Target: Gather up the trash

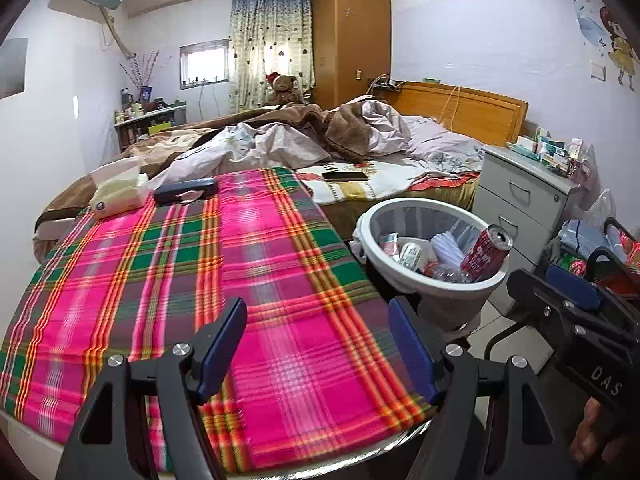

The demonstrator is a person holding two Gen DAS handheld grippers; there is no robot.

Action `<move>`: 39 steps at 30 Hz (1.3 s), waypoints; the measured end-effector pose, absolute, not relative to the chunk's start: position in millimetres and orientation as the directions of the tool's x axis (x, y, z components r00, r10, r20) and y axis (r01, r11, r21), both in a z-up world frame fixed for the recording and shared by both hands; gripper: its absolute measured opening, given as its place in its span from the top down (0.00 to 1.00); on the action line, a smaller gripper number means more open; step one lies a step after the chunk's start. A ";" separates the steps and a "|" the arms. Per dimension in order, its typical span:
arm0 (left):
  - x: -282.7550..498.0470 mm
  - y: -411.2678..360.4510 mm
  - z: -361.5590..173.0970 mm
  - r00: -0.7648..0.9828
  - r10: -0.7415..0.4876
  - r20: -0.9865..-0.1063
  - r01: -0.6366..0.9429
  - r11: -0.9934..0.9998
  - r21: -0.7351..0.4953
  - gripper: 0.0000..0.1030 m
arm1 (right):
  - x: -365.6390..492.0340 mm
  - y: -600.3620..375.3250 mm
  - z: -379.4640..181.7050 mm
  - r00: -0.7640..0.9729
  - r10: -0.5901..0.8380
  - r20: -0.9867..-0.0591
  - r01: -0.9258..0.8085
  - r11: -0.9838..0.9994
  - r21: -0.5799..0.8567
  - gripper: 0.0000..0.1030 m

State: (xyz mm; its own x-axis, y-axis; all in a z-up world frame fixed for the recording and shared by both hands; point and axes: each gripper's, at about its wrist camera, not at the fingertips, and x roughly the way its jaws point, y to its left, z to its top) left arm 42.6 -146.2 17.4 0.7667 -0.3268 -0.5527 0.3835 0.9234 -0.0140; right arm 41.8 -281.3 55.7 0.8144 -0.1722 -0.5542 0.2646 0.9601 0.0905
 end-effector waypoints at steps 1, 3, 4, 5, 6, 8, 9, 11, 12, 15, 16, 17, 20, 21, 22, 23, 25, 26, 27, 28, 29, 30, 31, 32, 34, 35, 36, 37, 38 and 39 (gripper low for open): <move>41.6 -142.9 16.2 0.772 -0.312 -0.554 0.368 0.930 -0.012 0.27 | 41.1 -279.1 54.5 0.815 -0.167 -0.555 0.260 0.961 0.093 0.34; 40.8 -137.5 14.4 0.771 -0.303 -0.560 0.356 0.934 -0.016 0.27 | 42.2 -277.4 52.4 0.815 -0.152 -0.559 0.247 0.964 0.098 0.34; 40.5 -134.9 14.0 0.774 -0.295 -0.560 0.345 0.939 -0.018 0.27 | 42.3 -276.0 51.5 0.815 -0.146 -0.560 0.241 0.965 0.099 0.34; 40.1 -133.2 13.9 0.778 -0.287 -0.559 0.337 0.941 -0.015 0.27 | 42.4 -274.7 50.6 0.815 -0.142 -0.562 0.237 0.966 0.100 0.34; 39.6 -132.3 13.9 0.780 -0.284 -0.558 0.334 0.942 -0.013 0.27 | 42.5 -273.4 49.7 0.814 -0.139 -0.563 0.235 0.967 0.102 0.34; 38.7 -131.3 14.7 0.782 -0.284 -0.555 0.332 0.943 -0.015 0.27 | 41.3 -270.3 48.3 0.815 -0.133 -0.564 0.231 0.967 0.106 0.34; 37.9 -130.7 14.8 0.782 -0.283 -0.555 0.331 0.944 -0.014 0.27 | 41.0 -270.0 48.3 0.816 -0.130 -0.564 0.228 0.968 0.107 0.34; 37.4 -130.5 14.6 0.782 -0.283 -0.555 0.331 0.944 -0.015 0.27 | 39.9 -268.2 48.2 0.816 -0.128 -0.563 0.225 0.969 0.105 0.34; 37.7 -130.2 14.6 0.781 -0.284 -0.556 0.331 0.943 -0.017 0.27 | 39.6 -268.1 48.3 0.816 -0.130 -0.564 0.226 0.969 0.103 0.34; 36.0 -130.0 14.2 0.781 -0.284 -0.556 0.331 0.943 -0.016 0.27 | 39.1 -267.4 47.8 0.815 -0.133 -0.564 0.230 0.968 0.104 0.34; 35.6 -129.6 14.4 0.779 -0.288 -0.557 0.334 0.942 -0.019 0.27 | 38.9 -267.0 48.0 0.815 -0.137 -0.563 0.232 0.967 0.102 0.34; 35.4 -129.7 14.6 0.780 -0.288 -0.556 0.336 0.942 -0.018 0.27 | 38.6 -267.1 48.1 0.815 -0.138 -0.562 0.233 0.967 0.102 0.34; 34.9 -129.6 15.1 0.780 -0.287 -0.556 0.334 0.942 -0.018 0.27 | 38.2 -266.9 48.1 0.814 -0.141 -0.563 0.235 0.967 0.098 0.34; 35.0 -129.3 14.8 0.779 -0.287 -0.558 0.334 0.942 -0.019 0.27 | 37.6 -266.5 48.3 0.814 -0.143 -0.563 0.236 0.967 0.095 0.34; 34.8 -128.9 14.8 0.779 -0.285 -0.558 0.332 0.943 -0.019 0.27 | 37.8 -266.1 48.2 0.813 -0.142 -0.565 0.235 0.967 0.096 0.34; 35.5 -129.0 14.9 0.780 -0.285 -0.557 0.332 0.943 -0.018 0.27 | 38.3 -265.8 48.2 0.813 -0.139 -0.566 0.234 0.967 0.098 0.34; 36.2 -128.5 14.6 0.778 -0.284 -0.561 0.330 0.944 -0.019 0.27 | 38.8 -265.3 48.1 0.810 -0.137 -0.570 0.233 0.968 0.099 0.34; 36.4 -128.5 14.8 0.778 -0.285 -0.560 0.332 0.943 -0.020 0.27 | 38.7 -264.7 48.5 0.811 -0.136 -0.569 0.232 0.968 0.098 0.34; 36.5 -128.5 14.7 0.778 -0.283 -0.560 0.330 0.944 -0.019 0.27 | 38.1 -264.2 49.2 0.812 -0.135 -0.567 0.229 0.968 0.098 0.34; 36.4 -128.4 14.7 0.778 -0.282 -0.561 0.328 0.944 -0.020 0.27 | 38.6 -263.8 49.5 0.812 -0.136 -0.568 0.230 0.968 0.097 0.34; 36.3 -128.0 15.1 0.778 -0.284 -0.561 0.329 0.944 -0.022 0.27 | 38.4 -263.5 49.9 0.812 -0.137 -0.568 0.231 0.968 0.096 0.34; 36.8 -127.8 15.4 0.777 -0.285 -0.561 0.330 0.944 -0.023 0.27 | 38.0 -263.4 49.9 0.812 -0.137 -0.568 0.231 0.968 0.098 0.34; 36.8 -127.4 15.7 0.778 -0.283 -0.561 0.328 0.945 -0.023 0.27 | 38.7 -263.5 49.9 0.811 -0.136 -0.568 0.231 0.968 0.098 0.34; 36.5 -127.4 16.1 0.779 -0.284 -0.560 0.328 0.945 -0.023 0.27 | 38.5 -263.0 50.2 0.812 -0.136 -0.568 0.230 0.968 0.098 0.34; 36.1 -127.0 16.3 0.778 -0.284 -0.560 0.327 0.945 -0.025 0.27 | 38.7 -263.3 50.0 0.812 -0.137 -0.568 0.230 0.968 0.096 0.34; 35.4 -127.4 16.6 0.778 -0.284 -0.560 0.328 0.944 -0.024 0.27 | 38.8 -263.5 49.6 0.812 -0.136 -0.568 0.230 0.968 0.097 0.34; 35.4 -127.2 16.6 0.778 -0.284 -0.560 0.327 0.945 -0.024 0.27 | 38.2 -262.9 50.3 0.812 -0.135 -0.567 0.229 0.969 0.096 0.34; 35.1 -127.1 16.8 0.778 -0.284 -0.560 0.327 0.945 -0.025 0.27 | 38.4 -262.4 50.4 0.812 -0.136 -0.567 0.229 0.969 0.095 0.34; 34.8 -127.3 17.0 0.778 -0.285 -0.560 0.328 0.944 -0.025 0.27 | 38.2 -261.9 50.7 0.812 -0.136 -0.567 0.228 0.969 0.094 0.34; 35.4 -127.2 16.6 0.778 -0.285 -0.560 0.328 0.944 -0.024 0.27 | 38.5 -261.5 50.6 0.812 -0.136 -0.568 0.228 0.969 0.095 0.34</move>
